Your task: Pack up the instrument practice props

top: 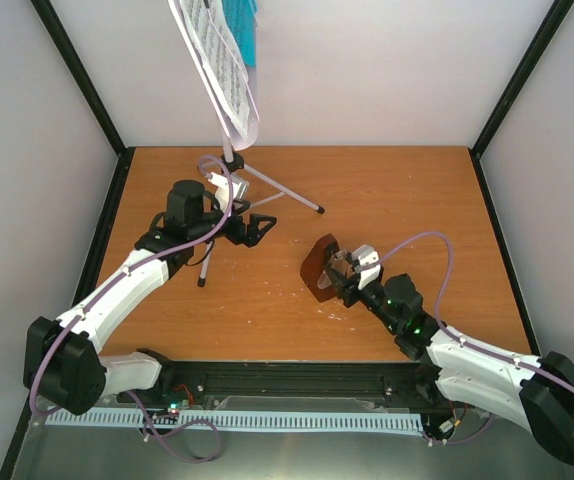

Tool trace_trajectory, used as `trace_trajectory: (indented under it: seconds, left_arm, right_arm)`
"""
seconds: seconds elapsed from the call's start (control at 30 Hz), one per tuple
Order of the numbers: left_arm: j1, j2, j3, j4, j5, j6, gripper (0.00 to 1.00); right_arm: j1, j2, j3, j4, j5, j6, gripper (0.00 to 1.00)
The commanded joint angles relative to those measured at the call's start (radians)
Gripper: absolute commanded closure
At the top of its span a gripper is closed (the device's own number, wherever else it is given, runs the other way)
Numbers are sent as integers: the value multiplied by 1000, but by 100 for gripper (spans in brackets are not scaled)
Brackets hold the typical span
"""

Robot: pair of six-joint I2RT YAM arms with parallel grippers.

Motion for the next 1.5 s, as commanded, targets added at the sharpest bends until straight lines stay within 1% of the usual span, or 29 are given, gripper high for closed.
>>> trace_trajectory:
  seconds: [0.0,0.4,0.73,0.93,1.07,1.23,1.47]
  left_arm:
    - [4,-12,13,11,10,11,1]
    - [4,-20,14,7,9,14,0]
    - [4,-19,12,4,0,17,1]
    - [4,-15,14,5,2,17,0]
    - [4,-21,22,-8,0,16,0]
    - [4,-53,8,15,33,-2,1]
    - [4,-30,14,6,25,4,0]
  right_arm:
    - [11,29,-10,63,20,-24,56]
    - [11,52,-5,61,31,-61,56]
    - [11,66,-2,70,17,-54,56]
    - [11,101,-3,70,20,-60,55]
    - [11,139,-12,102,23,-47,55]
    - [11,170,-10,110,33,-30,55]
    - [11,180,-11,100,39,-28,52]
